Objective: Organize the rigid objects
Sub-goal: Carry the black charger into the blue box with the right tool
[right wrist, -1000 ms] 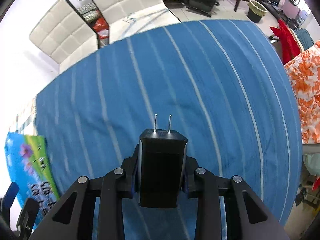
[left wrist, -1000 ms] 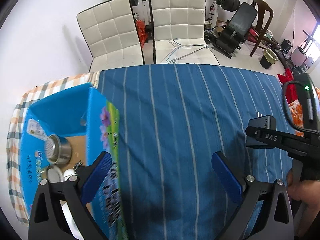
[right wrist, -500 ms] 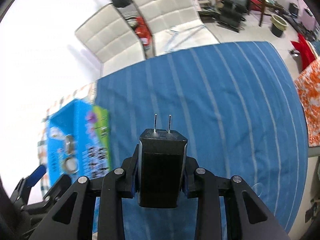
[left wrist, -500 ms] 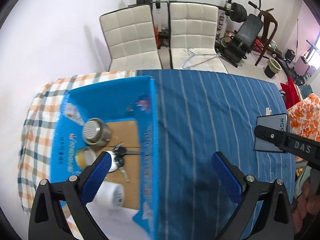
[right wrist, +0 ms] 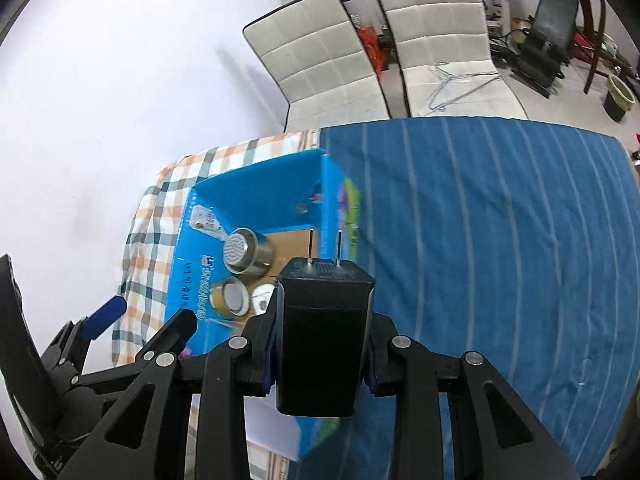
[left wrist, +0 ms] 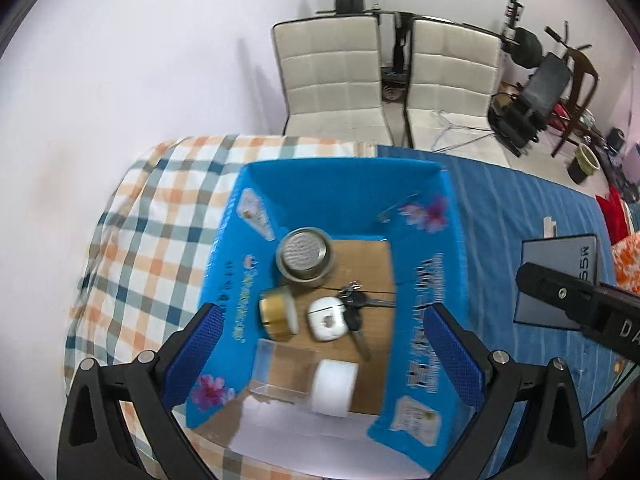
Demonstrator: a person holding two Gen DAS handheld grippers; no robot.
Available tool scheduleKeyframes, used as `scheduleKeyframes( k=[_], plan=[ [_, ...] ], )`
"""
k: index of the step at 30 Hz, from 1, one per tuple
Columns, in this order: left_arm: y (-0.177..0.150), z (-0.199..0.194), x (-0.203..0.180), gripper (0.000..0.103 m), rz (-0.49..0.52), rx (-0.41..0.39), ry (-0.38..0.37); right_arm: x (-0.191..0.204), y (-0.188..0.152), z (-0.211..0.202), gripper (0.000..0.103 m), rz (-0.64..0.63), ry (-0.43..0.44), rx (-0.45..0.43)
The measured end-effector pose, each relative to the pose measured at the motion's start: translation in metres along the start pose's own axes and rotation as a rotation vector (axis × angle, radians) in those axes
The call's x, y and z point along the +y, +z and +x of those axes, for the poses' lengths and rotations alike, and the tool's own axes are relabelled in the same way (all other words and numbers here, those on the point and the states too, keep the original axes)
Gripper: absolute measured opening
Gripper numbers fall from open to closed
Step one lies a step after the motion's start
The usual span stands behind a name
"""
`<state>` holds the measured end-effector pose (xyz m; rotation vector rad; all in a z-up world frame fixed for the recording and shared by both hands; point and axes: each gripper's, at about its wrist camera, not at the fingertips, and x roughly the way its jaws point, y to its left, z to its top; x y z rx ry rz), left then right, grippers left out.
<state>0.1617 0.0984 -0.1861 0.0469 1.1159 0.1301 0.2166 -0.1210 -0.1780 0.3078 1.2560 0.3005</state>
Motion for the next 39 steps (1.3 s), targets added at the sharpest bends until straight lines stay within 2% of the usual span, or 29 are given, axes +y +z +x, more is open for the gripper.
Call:
scheduleKeyframes(
  k=[9, 14, 25, 39],
  plan=[
    [0.004, 0.052, 0.043, 0.103, -0.030, 0.088, -0.009, 0.045, 0.022, 0.066, 0.035, -0.031, -0.021, 0.060],
    [0.012, 0.082, 0.057, 0.103, -0.021, 0.122, -0.042, 0.060, 0.033, 0.106, 0.035, -0.058, -0.047, 0.097],
    [0.025, 0.129, 0.057, 0.103, 0.015, 0.159, -0.074, 0.076, 0.056, 0.200, 0.034, -0.115, -0.166, 0.187],
    [0.025, 0.146, 0.053, 0.103, 0.006, 0.174, -0.125, 0.066, 0.060, 0.260, 0.035, -0.112, -0.247, 0.261]
  ],
)
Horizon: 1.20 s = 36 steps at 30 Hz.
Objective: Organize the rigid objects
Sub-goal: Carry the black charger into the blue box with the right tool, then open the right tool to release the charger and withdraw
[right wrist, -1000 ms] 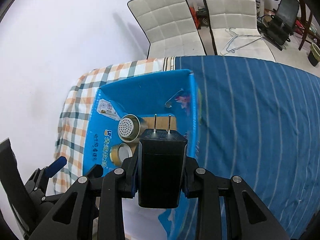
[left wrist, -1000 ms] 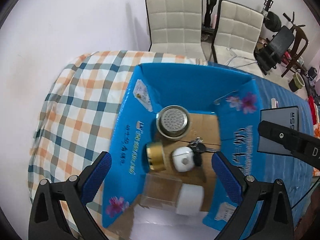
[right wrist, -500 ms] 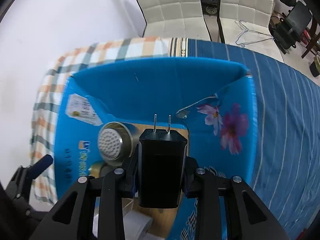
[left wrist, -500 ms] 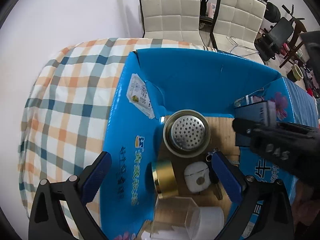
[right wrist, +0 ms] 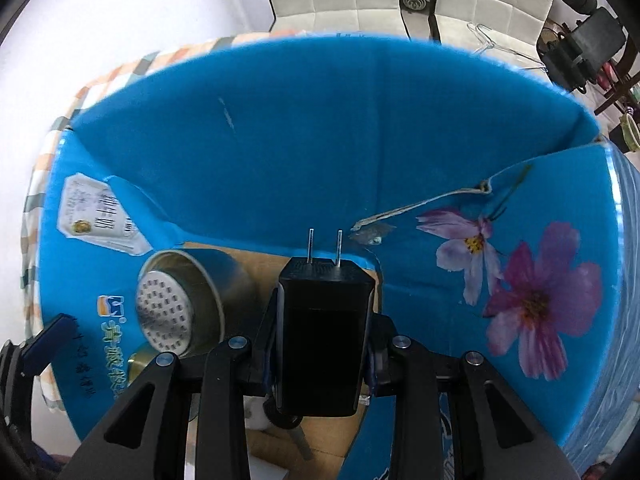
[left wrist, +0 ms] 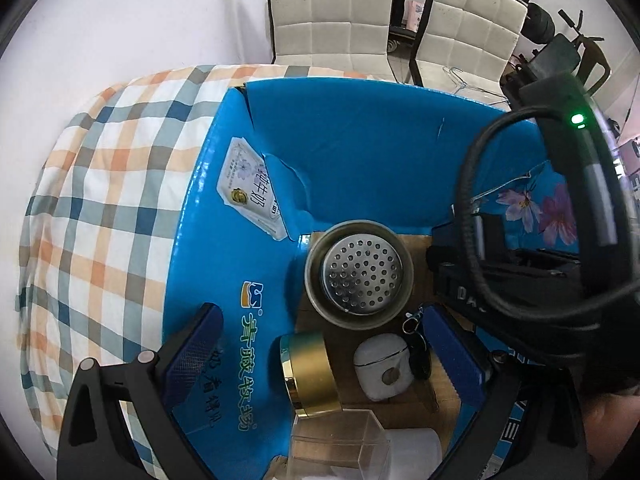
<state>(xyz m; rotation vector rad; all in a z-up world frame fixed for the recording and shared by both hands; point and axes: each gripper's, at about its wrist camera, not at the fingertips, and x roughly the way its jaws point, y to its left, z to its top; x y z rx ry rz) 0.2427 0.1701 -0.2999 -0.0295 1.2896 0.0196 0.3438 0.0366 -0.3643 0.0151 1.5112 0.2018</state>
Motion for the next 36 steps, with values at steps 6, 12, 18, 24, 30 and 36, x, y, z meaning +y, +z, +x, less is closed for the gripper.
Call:
scheduleKeyframes(
  k=[6, 12, 18, 24, 30, 36],
  plan=[
    [0.001, 0.000, -0.001, 0.103, -0.004, -0.002, -0.002, 0.002, 0.002, 0.008, 0.034, -0.011, -0.006, 0.010],
    [0.001, -0.003, 0.001, 0.103, -0.016, -0.008, -0.002, 0.002, 0.003, 0.001, 0.035, -0.017, -0.005, -0.001],
    [-0.001, -0.019, 0.003, 0.103, -0.011, -0.031, 0.014, -0.003, -0.006, -0.016, 0.050, -0.003, 0.029, -0.013],
    [-0.008, -0.042, 0.012, 0.103, -0.025, -0.060, 0.037, -0.003, -0.019, -0.039, 0.069, -0.010, 0.056, -0.046],
    [-0.019, -0.075, 0.025, 0.103, -0.053, -0.099, 0.058, -0.004, -0.032, -0.079, 0.099, -0.013, 0.077, -0.097],
    [-0.036, -0.120, 0.023, 0.103, -0.079, -0.140, 0.069, -0.002, -0.063, -0.136, 0.099, -0.019, 0.084, -0.171]
  ],
)
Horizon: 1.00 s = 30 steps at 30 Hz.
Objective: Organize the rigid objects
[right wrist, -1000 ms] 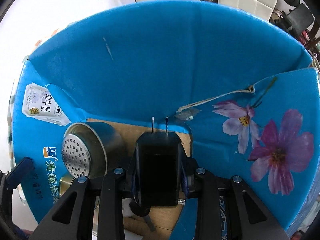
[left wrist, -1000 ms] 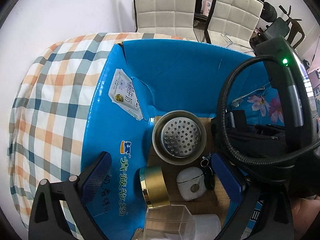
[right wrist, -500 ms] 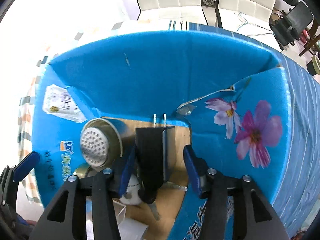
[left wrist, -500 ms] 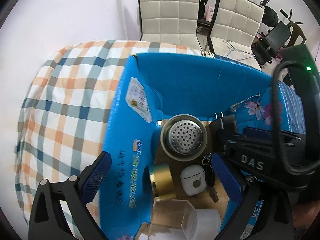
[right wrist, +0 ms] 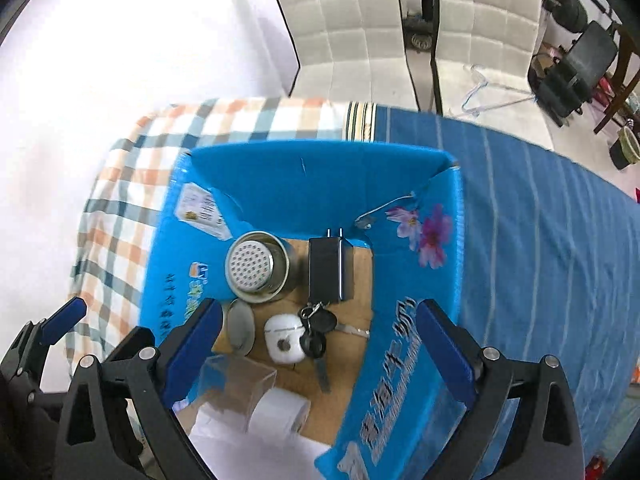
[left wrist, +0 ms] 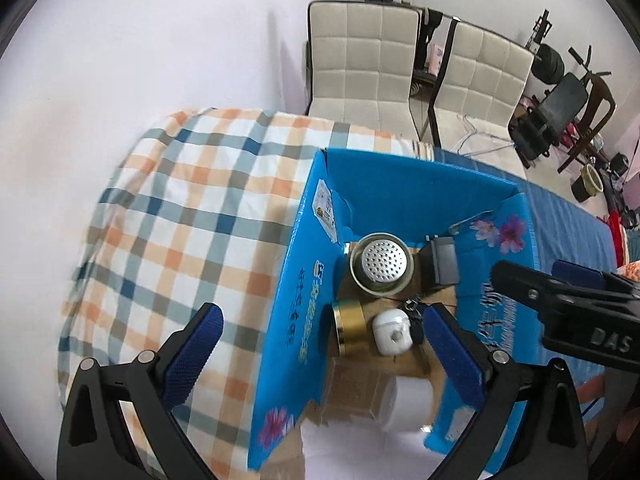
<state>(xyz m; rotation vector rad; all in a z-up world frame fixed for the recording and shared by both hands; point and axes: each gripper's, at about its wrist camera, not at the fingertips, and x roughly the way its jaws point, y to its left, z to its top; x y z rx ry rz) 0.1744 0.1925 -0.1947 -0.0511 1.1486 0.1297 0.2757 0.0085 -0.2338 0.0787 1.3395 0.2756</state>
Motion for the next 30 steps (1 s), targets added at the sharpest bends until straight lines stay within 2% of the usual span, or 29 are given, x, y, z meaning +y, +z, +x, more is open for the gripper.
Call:
scheduleKeyframes(
  k=[5, 11, 18, 23, 27, 30],
  plan=[
    [-0.016, -0.063, -0.008, 0.103, -0.007, -0.045, -0.004, -0.002, -0.027, -0.072, 0.099, 0.006, 0.048, -0.064],
    [-0.037, -0.141, -0.027, 0.103, 0.021, -0.120, -0.009, 0.000, -0.075, -0.171, 0.099, -0.011, 0.074, -0.160],
    [-0.058, -0.200, -0.039, 0.103, 0.018, -0.151, -0.015, -0.007, -0.132, -0.264, 0.099, -0.008, 0.105, -0.251],
    [-0.075, -0.227, -0.044, 0.103, 0.011, -0.172, -0.006, -0.010, -0.157, -0.303, 0.099, -0.013, 0.119, -0.281],
    [-0.084, -0.241, -0.044, 0.103, 0.003, -0.191, 0.010, -0.010, -0.174, -0.321, 0.099, -0.018, 0.143, -0.274],
    [-0.090, -0.248, -0.043, 0.103, -0.004, -0.201, 0.018, -0.008, -0.185, -0.330, 0.099, -0.033, 0.130, -0.281]
  ],
)
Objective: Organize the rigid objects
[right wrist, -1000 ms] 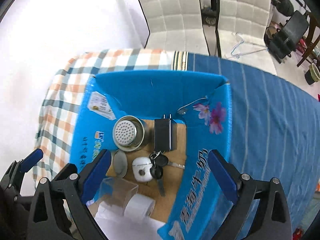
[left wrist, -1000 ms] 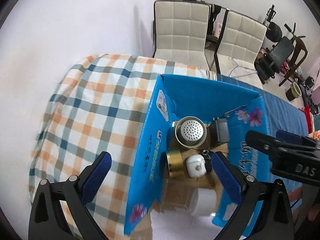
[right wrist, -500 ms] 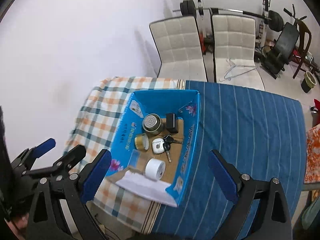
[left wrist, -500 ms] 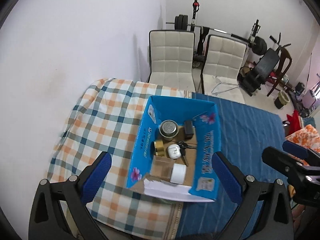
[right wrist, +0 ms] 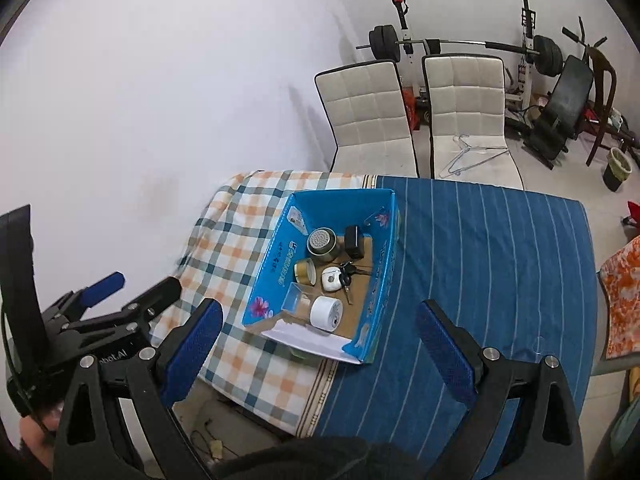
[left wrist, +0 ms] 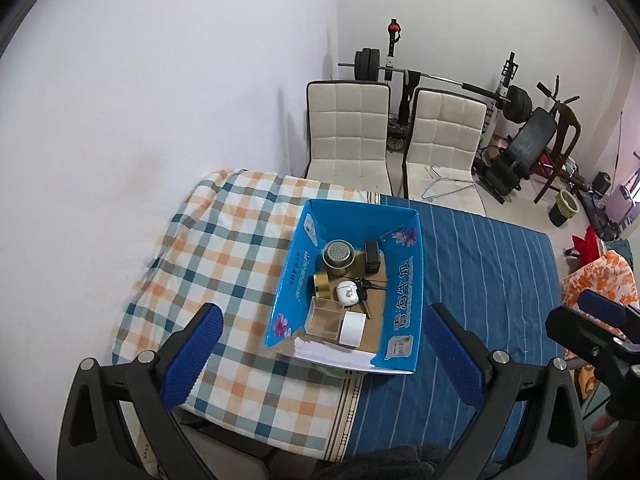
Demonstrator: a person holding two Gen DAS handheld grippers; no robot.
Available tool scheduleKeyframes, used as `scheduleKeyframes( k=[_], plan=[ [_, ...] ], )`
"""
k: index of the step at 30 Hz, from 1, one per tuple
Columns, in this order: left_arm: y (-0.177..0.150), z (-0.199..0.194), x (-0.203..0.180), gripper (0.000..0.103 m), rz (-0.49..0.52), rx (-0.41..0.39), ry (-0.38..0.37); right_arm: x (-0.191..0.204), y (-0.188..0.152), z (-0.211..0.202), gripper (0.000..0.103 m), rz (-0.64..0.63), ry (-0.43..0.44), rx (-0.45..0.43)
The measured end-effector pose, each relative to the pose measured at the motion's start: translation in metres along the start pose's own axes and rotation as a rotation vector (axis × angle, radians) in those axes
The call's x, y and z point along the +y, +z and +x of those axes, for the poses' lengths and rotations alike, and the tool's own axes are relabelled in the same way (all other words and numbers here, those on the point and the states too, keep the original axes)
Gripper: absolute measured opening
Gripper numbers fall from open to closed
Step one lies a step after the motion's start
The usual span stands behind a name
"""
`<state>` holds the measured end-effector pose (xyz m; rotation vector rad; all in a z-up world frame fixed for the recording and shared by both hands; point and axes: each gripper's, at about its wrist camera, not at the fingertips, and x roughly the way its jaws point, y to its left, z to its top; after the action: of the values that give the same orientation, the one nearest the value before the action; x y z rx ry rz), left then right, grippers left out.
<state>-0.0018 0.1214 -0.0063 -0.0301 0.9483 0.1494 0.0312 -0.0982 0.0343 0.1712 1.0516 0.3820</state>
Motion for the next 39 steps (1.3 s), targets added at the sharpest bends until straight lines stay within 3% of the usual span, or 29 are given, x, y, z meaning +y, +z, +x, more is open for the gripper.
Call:
scheduleKeyframes(
  k=[3, 13, 23, 39],
  plan=[
    [-0.002, -0.003, 0.001, 0.103, -0.006, -0.009, 0.002, 0.003, -0.004, -0.004, 0.100, -0.003, -0.009, -0.006],
    [-0.006, 0.015, 0.000, 0.103, 0.003, -0.014, 0.023, 0.005, -0.006, 0.014, 0.103, -0.047, -0.153, -0.053],
    [-0.013, 0.024, -0.006, 0.103, 0.021, 0.016, 0.002, -0.008, -0.016, 0.041, 0.103, -0.014, -0.175, 0.002],
    [-0.012, 0.025, -0.007, 0.103, 0.012, 0.022, 0.005, -0.011, -0.012, 0.040, 0.103, -0.018, -0.214, -0.007]
  ],
)
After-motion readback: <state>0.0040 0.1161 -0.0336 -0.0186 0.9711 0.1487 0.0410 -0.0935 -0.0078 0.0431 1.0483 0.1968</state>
